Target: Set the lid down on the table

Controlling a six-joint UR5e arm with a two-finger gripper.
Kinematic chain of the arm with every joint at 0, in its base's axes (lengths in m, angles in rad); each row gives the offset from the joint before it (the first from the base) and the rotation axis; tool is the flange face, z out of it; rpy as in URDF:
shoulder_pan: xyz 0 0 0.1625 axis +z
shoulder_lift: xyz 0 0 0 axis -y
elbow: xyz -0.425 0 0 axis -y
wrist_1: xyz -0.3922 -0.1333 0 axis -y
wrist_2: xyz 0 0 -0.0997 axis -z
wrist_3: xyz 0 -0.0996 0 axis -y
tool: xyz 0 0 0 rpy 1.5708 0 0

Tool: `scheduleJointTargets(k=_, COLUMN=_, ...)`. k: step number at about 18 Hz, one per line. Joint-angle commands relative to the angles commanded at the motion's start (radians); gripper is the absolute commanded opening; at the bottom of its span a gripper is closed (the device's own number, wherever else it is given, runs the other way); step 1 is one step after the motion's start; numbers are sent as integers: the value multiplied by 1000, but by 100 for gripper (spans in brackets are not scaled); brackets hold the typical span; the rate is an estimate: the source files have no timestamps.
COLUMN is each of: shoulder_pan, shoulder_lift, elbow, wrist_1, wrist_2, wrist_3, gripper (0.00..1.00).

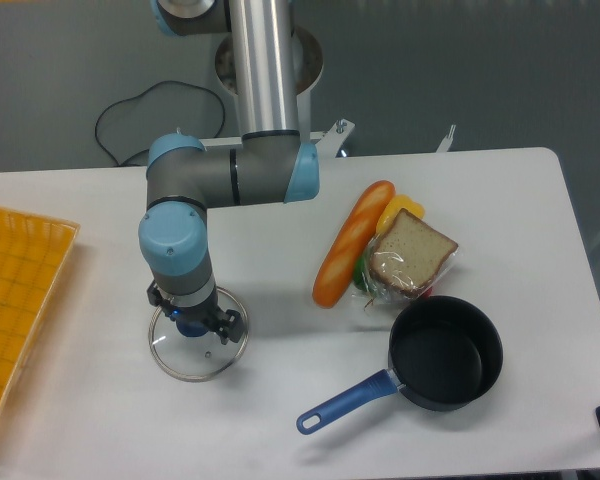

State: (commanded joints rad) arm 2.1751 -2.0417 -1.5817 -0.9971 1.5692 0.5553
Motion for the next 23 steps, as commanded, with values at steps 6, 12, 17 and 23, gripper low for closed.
scheduleJointTargets(k=6, shoulder_pan=77, shoulder_lift=18, elbow=35, wrist_1=-50, wrist_2=40, wrist_3=82, gripper=100)
scheduleJointTargets(k=12, shoulder_pan=153, shoulder_lift=52, elbow=43, wrist_1=-86, wrist_2=46, wrist_3=458, gripper=100)
scheduleJointTargets(k=17, shoulder_pan=250, shoulder_lift=58, elbow=80, wrist_1=-116, wrist_2=29, wrist_3=624, gripper=100)
scheduleJointTargets(k=23, shoulder_pan=325, shoulder_lift=81, elbow=80, wrist_1=-123, wrist_2=45, wrist_3=702, gripper=100)
